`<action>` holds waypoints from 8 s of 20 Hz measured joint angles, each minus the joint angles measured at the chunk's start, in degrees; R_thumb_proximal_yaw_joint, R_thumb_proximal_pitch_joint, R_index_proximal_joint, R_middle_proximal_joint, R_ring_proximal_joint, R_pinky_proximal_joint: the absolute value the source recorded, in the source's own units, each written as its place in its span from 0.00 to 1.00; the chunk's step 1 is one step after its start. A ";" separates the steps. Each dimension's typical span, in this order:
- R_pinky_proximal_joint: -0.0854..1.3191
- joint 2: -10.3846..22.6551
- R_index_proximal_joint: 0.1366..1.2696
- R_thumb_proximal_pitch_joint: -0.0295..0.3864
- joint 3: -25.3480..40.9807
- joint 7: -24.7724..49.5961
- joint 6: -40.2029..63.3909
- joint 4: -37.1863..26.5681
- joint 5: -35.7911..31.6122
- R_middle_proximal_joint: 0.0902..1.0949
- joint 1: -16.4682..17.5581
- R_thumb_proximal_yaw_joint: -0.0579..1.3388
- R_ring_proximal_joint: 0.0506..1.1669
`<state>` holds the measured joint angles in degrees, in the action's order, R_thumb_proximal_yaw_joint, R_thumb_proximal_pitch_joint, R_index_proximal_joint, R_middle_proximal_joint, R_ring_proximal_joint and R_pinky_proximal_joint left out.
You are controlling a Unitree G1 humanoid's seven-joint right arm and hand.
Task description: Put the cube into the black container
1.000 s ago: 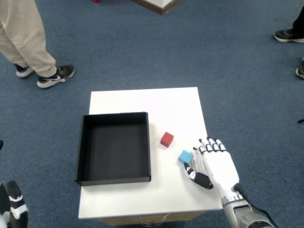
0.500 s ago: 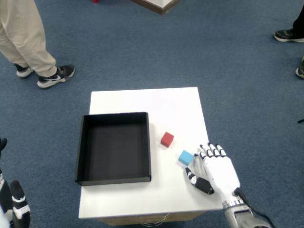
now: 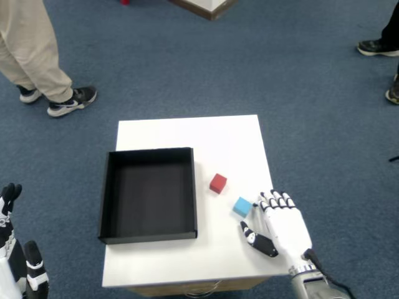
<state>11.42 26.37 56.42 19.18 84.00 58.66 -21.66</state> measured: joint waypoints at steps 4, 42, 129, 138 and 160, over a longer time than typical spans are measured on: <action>0.03 -0.75 0.35 0.36 0.18 0.35 -0.02 -0.49 0.41 0.11 -0.02 0.34 0.08; 0.04 -2.54 0.40 0.49 1.03 4.80 -1.50 -0.63 2.62 0.14 -0.89 0.32 0.10; 0.05 -2.20 0.83 0.46 9.87 22.64 5.74 -19.08 5.38 0.24 -8.78 0.91 0.13; 0.06 -2.16 0.82 0.45 22.75 13.25 1.16 -25.68 -4.42 0.23 -12.62 0.90 0.13; 0.05 -2.25 0.61 0.36 52.18 4.45 -18.00 -35.31 -31.56 0.22 -19.91 0.67 0.12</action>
<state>9.17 78.55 60.87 1.17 48.70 27.11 -41.56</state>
